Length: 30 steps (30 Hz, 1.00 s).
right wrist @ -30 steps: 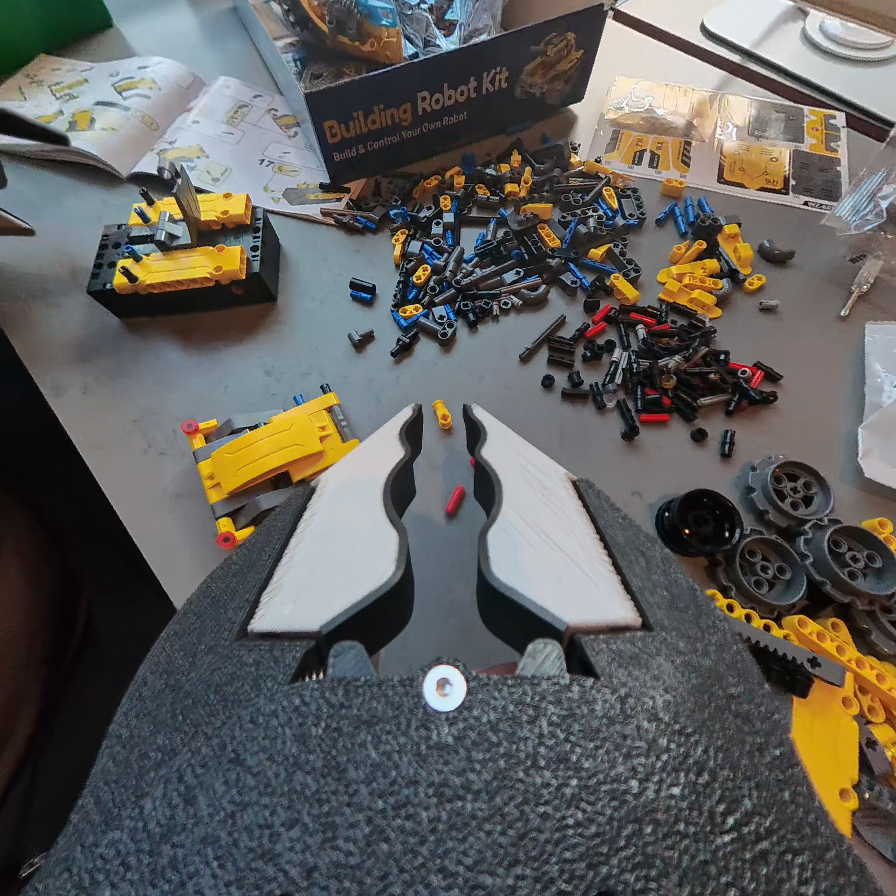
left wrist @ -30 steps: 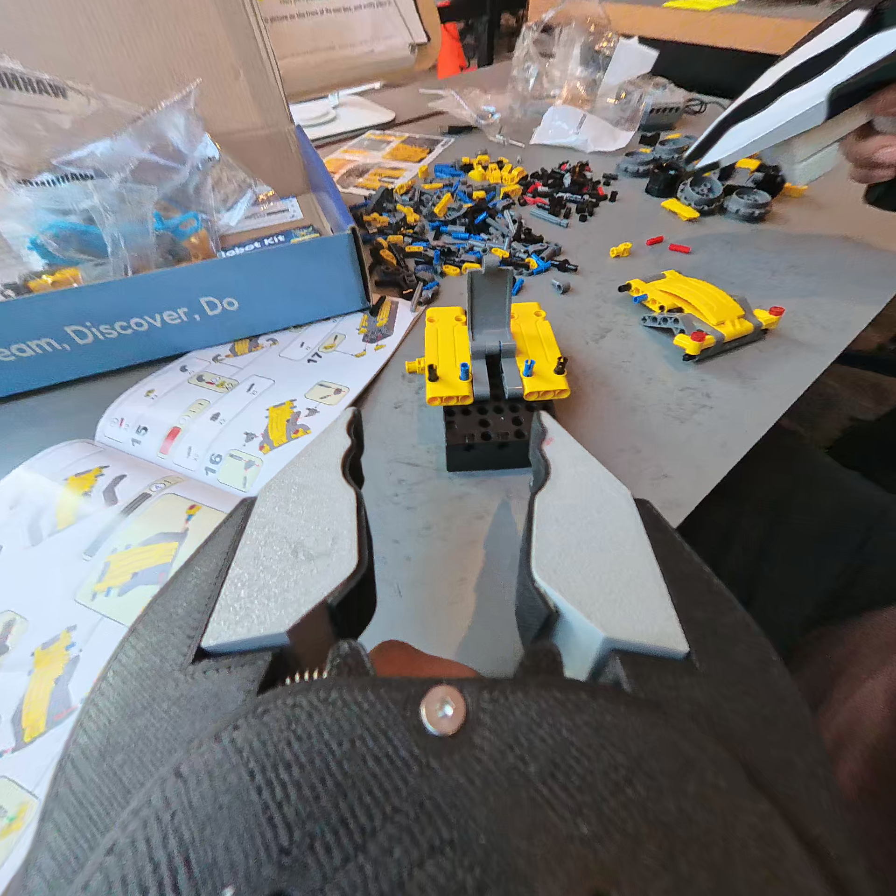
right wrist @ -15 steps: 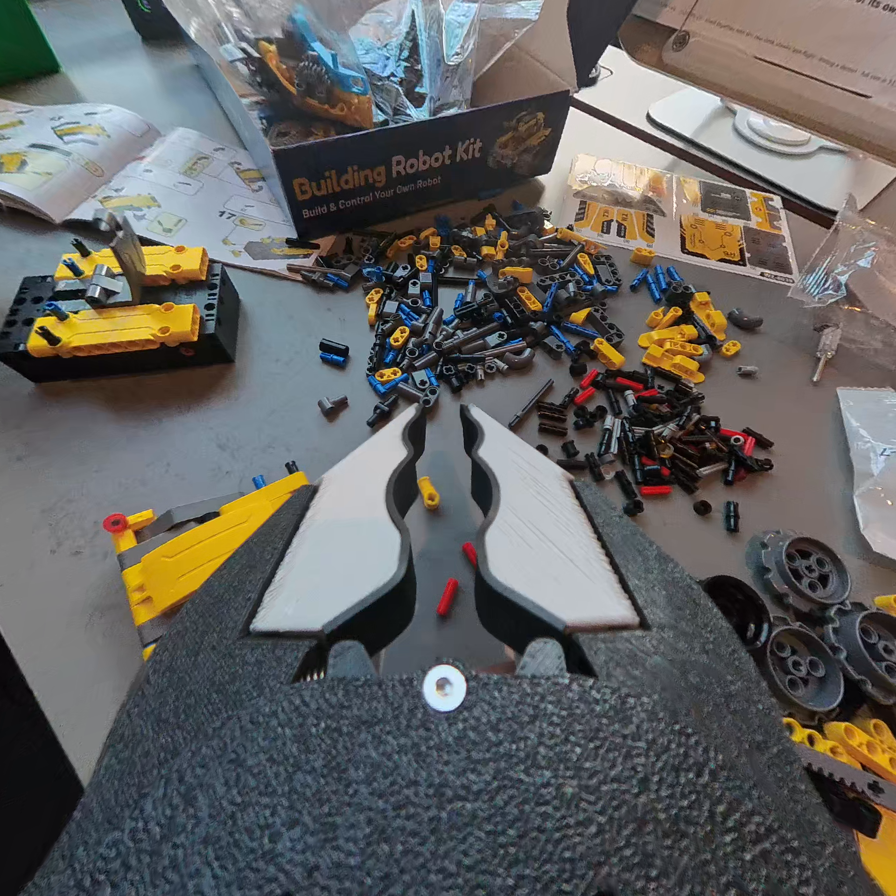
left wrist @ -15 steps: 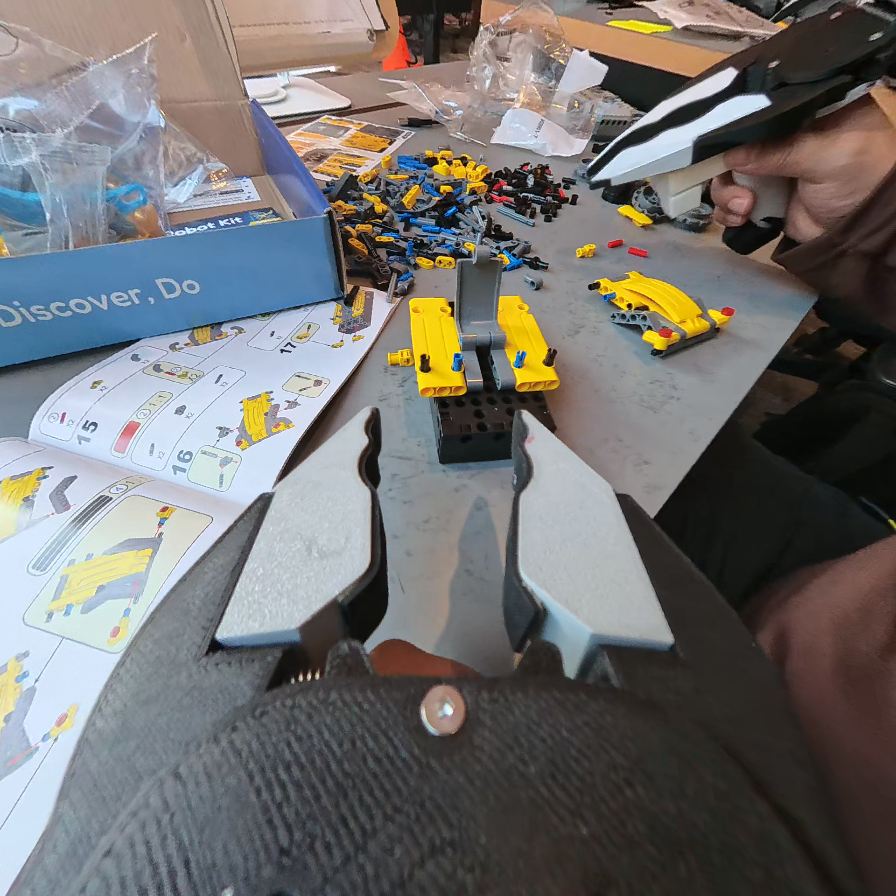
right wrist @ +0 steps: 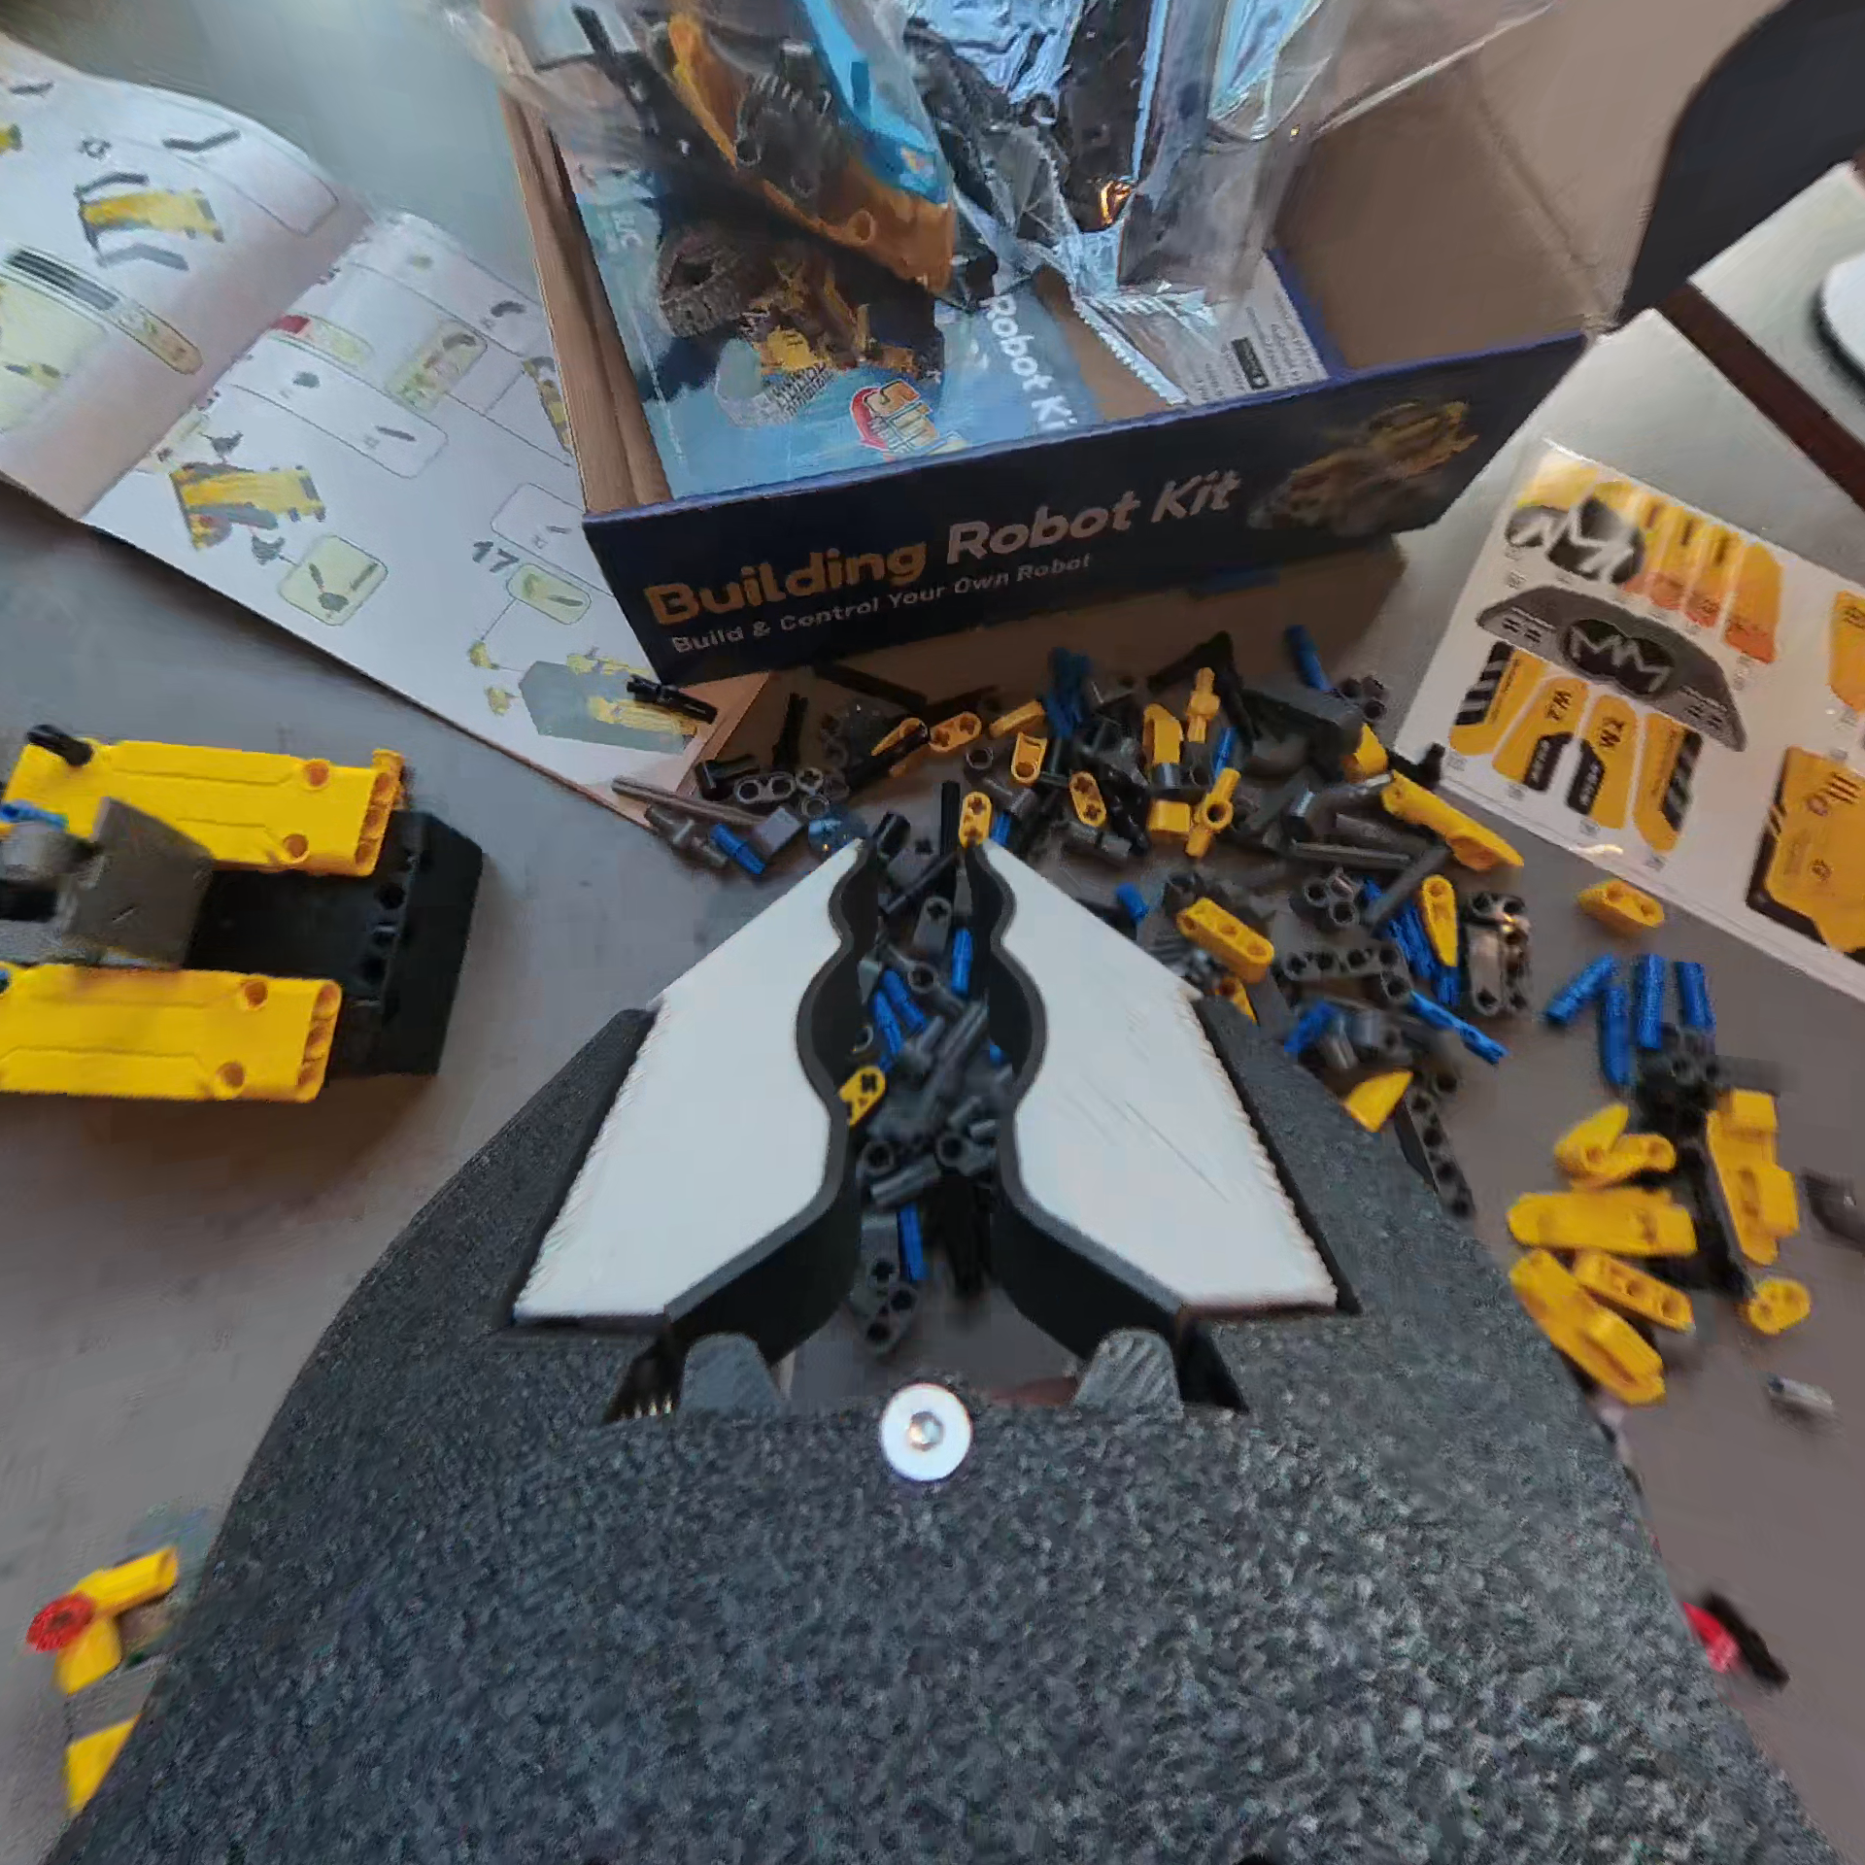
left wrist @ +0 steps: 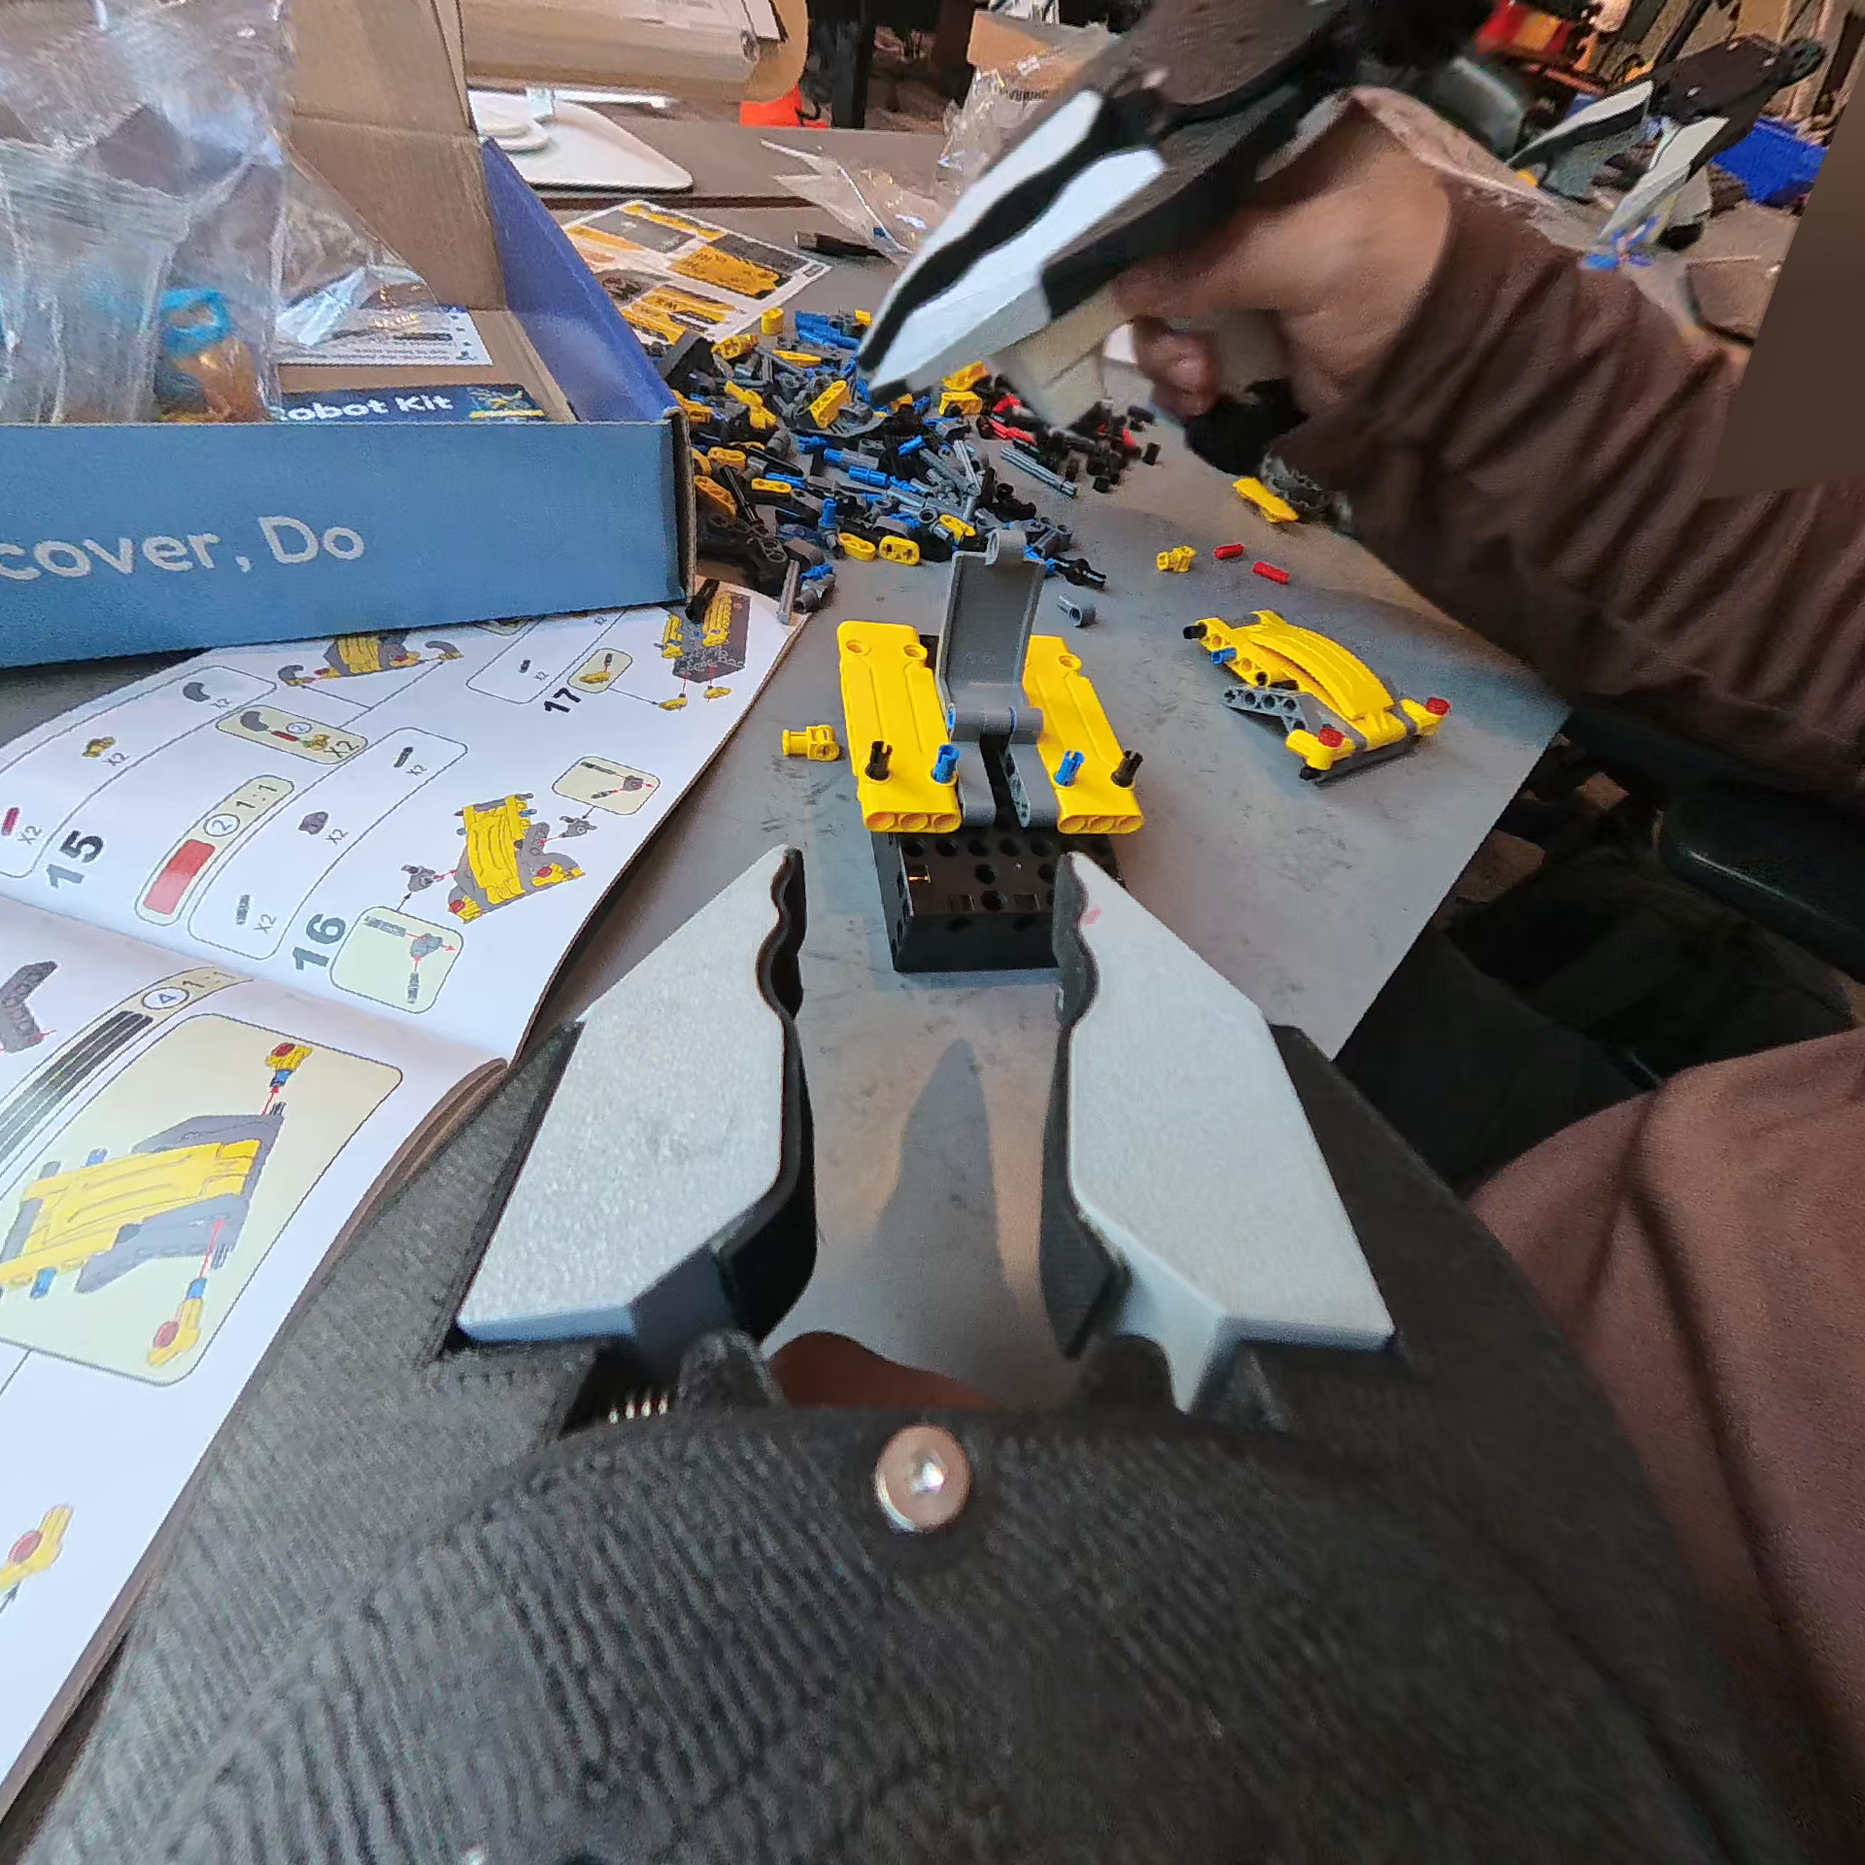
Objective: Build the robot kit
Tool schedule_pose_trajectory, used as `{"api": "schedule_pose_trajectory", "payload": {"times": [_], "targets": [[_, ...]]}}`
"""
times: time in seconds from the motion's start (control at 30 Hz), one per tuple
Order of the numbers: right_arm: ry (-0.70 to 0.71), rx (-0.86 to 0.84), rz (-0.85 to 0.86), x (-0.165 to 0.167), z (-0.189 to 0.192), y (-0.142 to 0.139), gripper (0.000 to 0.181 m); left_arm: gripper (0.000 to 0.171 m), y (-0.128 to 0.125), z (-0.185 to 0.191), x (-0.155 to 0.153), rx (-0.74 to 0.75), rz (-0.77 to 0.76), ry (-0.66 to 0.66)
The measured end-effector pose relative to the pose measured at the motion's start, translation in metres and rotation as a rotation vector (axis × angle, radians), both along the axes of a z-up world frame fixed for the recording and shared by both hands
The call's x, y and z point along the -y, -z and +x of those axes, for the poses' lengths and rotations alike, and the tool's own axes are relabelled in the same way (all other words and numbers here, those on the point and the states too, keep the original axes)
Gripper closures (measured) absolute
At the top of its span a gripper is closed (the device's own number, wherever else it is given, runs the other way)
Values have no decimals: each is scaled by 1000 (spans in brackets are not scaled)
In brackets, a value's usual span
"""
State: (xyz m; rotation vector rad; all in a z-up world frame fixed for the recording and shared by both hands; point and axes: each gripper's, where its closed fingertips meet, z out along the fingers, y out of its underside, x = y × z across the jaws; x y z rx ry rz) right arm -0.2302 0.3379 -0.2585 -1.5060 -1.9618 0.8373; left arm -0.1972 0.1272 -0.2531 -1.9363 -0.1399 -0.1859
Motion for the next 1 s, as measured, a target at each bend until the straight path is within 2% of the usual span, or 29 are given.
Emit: {"api": "schedule_pose_trajectory", "payload": {"times": [0.17,0.37,0.4,0.5,0.67,0.83,1.0], "targets": [[-48,69,20,10,-33,17,162,126,-3,-1,1,10,24,0],[-82,129,25,12,-36,37,165,131,-8,-3,4,10,60,-14],[-83,135,24,11,-34,37,172,131,-8,-3,4,11,60,-15],[-50,126,69,3,-27,32,172,131,-6,-3,3,14,47,-17],[-55,105,20,12,-9,20,169,131,-4,-3,2,17,27,-14],[-122,87,-82,32,13,11,165,130,-2,-3,1,29,18,-7],[28,74,7,-11,27,9,165,131,-3,-2,2,27,23,-6]]}}
